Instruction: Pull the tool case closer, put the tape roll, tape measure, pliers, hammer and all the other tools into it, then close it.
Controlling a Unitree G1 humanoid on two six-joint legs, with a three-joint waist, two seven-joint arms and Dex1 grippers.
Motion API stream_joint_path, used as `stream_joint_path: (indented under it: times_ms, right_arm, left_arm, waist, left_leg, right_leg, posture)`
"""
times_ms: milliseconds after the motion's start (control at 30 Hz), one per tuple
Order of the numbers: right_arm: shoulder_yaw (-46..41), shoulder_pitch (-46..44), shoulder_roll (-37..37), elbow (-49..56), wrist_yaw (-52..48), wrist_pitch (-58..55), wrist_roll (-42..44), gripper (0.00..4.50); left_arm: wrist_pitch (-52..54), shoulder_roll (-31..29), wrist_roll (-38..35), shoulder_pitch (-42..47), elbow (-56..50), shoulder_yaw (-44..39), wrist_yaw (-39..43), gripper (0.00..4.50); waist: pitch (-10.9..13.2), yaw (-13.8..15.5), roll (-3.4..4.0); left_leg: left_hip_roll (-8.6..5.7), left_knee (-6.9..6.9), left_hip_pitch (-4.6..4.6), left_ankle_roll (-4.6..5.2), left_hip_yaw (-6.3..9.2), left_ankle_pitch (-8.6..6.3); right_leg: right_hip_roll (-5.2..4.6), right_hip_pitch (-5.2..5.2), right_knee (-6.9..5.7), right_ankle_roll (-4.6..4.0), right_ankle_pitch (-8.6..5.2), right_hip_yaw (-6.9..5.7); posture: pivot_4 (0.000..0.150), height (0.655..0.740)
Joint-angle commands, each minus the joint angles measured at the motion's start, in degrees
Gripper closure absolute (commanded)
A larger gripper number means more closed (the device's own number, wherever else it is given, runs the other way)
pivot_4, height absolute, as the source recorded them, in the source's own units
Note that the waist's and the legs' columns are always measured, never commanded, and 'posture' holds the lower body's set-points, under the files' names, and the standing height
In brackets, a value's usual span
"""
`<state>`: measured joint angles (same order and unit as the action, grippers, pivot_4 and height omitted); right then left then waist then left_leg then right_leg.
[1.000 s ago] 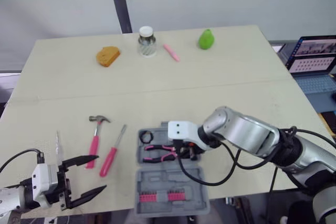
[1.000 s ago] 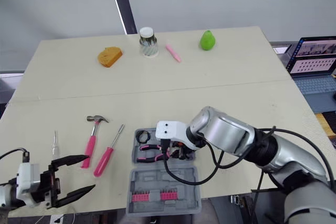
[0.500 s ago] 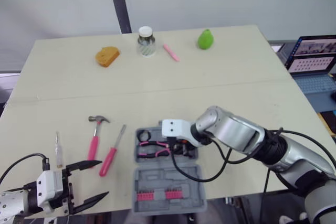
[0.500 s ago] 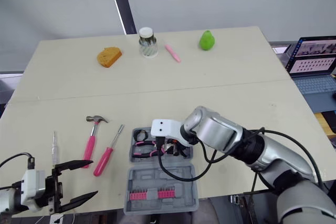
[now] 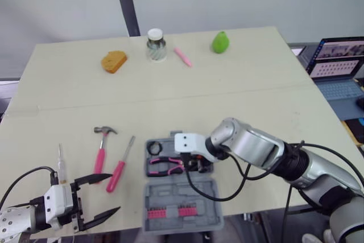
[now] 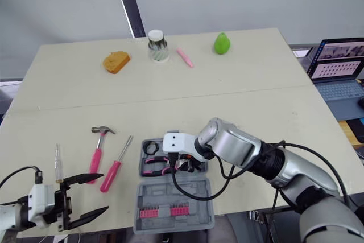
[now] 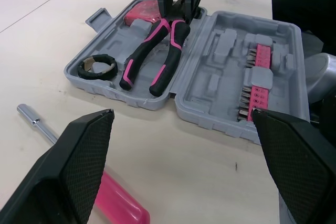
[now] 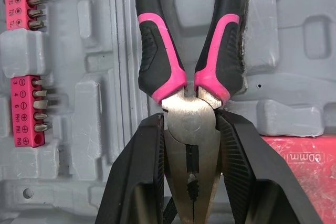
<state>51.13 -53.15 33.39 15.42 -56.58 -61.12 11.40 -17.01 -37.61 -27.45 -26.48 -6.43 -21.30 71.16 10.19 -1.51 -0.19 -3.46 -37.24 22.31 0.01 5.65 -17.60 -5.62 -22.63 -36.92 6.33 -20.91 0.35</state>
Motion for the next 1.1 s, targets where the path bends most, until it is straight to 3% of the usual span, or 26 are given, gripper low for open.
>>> stream_joint_path:
  times_ms: [33, 833, 867, 1033, 1100]
  right_arm:
    - [-2.2, -0.27, -1.28, 0.36, -0.1, 1.83, -0.67, 3.55]
    - [-1.96, 1.17, -2.85, -2.97, -2.51, 6.42, -3.4, 3.55]
    - [-2.09, 1.26, -2.84, -2.87, -2.67, 6.43, -3.37, 2.5]
    - [-4.73, 1.68, -2.31, -0.5, -3.35, 5.52, -2.03, 0.16]
    - [-7.17, 1.65, -1.23, 1.88, -4.14, 3.93, -0.51, 0.16]
  left_arm:
    - [0.06, 0.06, -0.35, -0.88, -2.31, 0.34, -0.73, 0.0]
    - [0.66, 0.48, -0.26, -3.71, -5.89, 0.79, -3.71, 0.0]
    - [0.7, 0.44, -0.26, -3.71, -5.97, 0.85, -3.74, 0.0]
    - [1.23, 0.24, -0.23, -3.17, -6.43, 1.55, -3.93, 0.0]
    - [1.42, 0.11, -0.32, -2.82, -6.45, 1.75, -3.89, 0.0]
  waist:
    - [0.0, -0.11, 0.0]
    - [0.0, -0.1, 0.0]
    - [0.0, -0.1, 0.0]
    - [0.0, -0.06, 0.0]
    - [0.0, -0.05, 0.0]
  left_leg:
    - [0.0, 0.0, 0.0, 0.0, 0.0, 0.0]
    - [0.0, 0.0, 0.0, -0.01, 0.0, 0.0]
    - [0.0, 0.0, 0.0, 0.0, 0.0, 0.0]
    - [0.0, -0.01, 0.0, 0.0, 0.0, 0.0]
    - [0.0, 0.0, 0.0, 0.0, 0.0, 0.0]
  right_leg:
    - [0.0, 0.0, 0.0, 0.0, 0.0, 0.0]
    - [0.0, -0.02, -0.03, -0.01, 0.0, -0.01]
    - [0.0, -0.02, -0.03, -0.01, 0.0, -0.01]
    - [0.0, -0.01, -0.03, -0.01, 0.0, -0.01]
    - [0.0, -0.01, -0.03, -0.01, 0.0, -0.01]
  posture:
    - [0.15, 0.7159]
    - [0.15, 0.7159]
    - [0.15, 0.7159]
    - [0.15, 0.7159]
    - [0.15, 0.7159]
